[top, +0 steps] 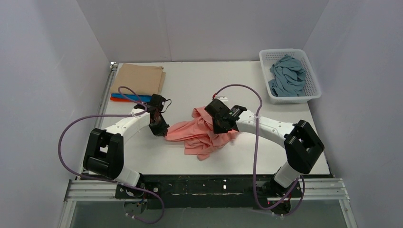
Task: Fold and stack the t-shirts
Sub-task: Flatten out the tshirt
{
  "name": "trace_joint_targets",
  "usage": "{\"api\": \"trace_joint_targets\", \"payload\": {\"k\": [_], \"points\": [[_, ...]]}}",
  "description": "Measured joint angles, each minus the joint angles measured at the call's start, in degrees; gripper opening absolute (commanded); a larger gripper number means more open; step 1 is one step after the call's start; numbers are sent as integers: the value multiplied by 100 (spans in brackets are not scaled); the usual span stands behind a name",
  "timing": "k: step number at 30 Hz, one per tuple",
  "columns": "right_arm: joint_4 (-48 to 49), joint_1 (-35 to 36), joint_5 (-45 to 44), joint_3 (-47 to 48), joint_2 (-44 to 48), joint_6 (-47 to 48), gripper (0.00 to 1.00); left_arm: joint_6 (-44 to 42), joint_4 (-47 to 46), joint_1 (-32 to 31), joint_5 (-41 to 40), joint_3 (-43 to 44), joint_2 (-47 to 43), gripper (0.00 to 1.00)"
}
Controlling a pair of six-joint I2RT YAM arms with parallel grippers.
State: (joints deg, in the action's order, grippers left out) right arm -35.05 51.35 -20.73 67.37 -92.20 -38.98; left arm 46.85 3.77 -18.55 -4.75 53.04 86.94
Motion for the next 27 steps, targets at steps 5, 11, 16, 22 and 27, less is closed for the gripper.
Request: {"api": "trace_joint_targets", "payload": {"k": [5,11,16,22,27], "points": [[498,-133,546,-507,-13,105,1,-37,164,-2,-98,-120,-400,0],[640,-308,448,-868,680,470,1,-205,507,0,-358,-118,-1045,0],[55,-957,-544,-874,2229,1093,1,-490,1200,11,-1043,426,-1659,0],[-391,-1187,-957,-127,3333,2011,1,-898,1746,20,-1274,2100,-1908,0],[-404,-1191,-608,1484,3930,2597,1,-1370,1912,20,-1189,3753,-2308,0]]}}
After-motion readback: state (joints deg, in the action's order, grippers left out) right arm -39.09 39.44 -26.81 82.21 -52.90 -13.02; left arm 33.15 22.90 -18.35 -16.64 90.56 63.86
